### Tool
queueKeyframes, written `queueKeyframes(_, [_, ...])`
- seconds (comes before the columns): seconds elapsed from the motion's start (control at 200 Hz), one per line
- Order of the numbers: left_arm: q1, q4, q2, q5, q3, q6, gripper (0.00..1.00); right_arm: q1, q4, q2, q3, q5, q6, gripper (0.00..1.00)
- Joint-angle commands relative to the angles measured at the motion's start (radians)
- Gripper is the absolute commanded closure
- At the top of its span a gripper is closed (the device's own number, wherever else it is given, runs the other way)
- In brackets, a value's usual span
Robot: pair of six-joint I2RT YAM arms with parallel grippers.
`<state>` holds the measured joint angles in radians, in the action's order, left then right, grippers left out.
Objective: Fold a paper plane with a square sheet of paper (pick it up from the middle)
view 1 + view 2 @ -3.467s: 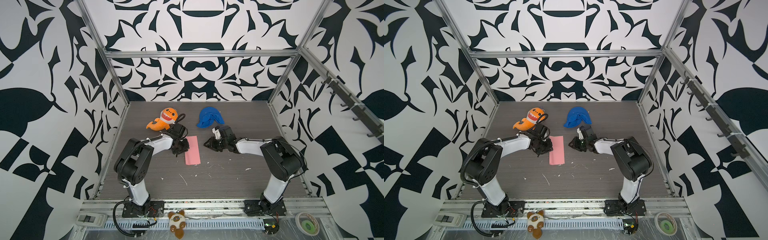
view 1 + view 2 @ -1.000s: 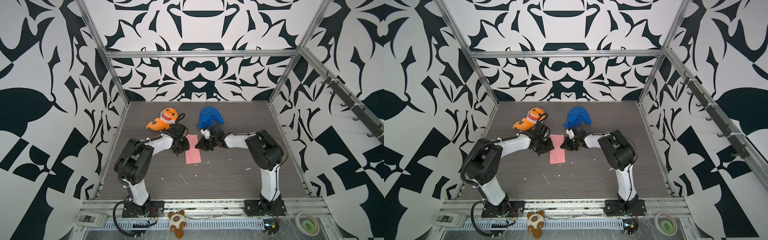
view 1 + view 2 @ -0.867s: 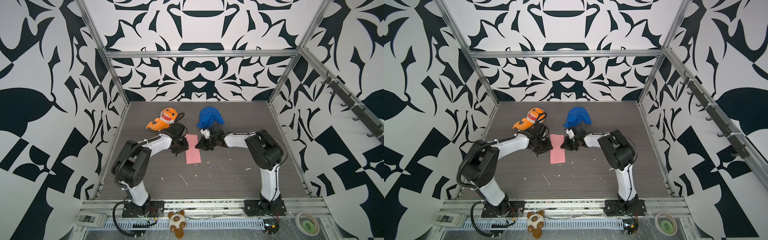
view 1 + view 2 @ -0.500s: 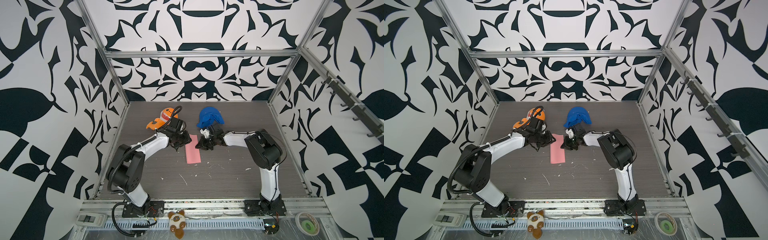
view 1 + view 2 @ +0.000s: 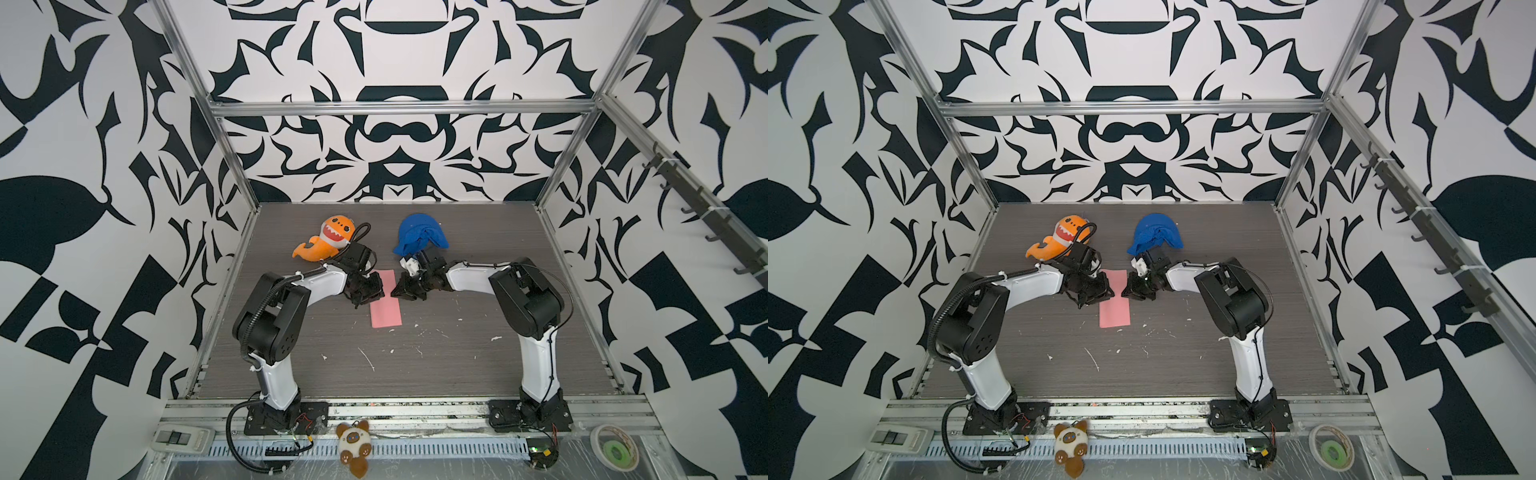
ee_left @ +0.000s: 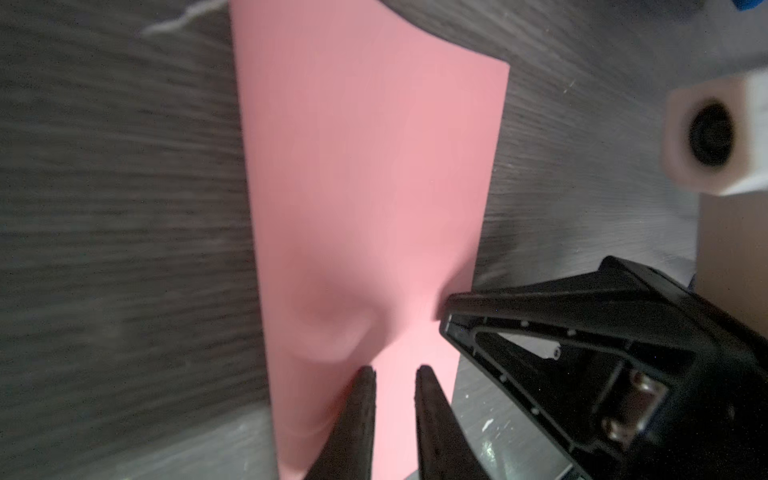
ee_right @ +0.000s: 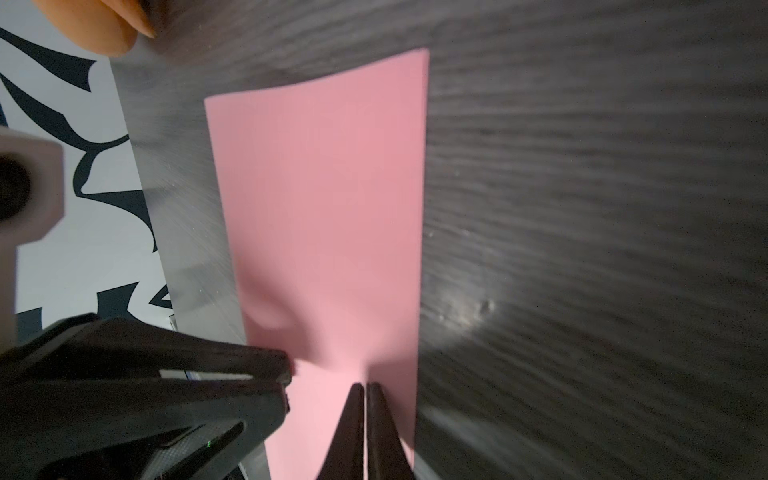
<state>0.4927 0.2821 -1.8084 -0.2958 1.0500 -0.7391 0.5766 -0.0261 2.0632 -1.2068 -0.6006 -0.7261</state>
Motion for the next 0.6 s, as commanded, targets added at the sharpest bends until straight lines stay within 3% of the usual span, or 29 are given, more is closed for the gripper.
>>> queueKeyframes(0.0, [-0.011,0.049,-0.022,0.029,0.004,0.024,0.79,0.004,-0.147,0.056,0.019,0.103,0.022,0.90])
queueKeyframes(0.595, [-0.055,0.113,0.016,0.107,-0.092,0.024,0.78,0.004,-0.204,0.069,0.014,0.146,0.053,0.91])
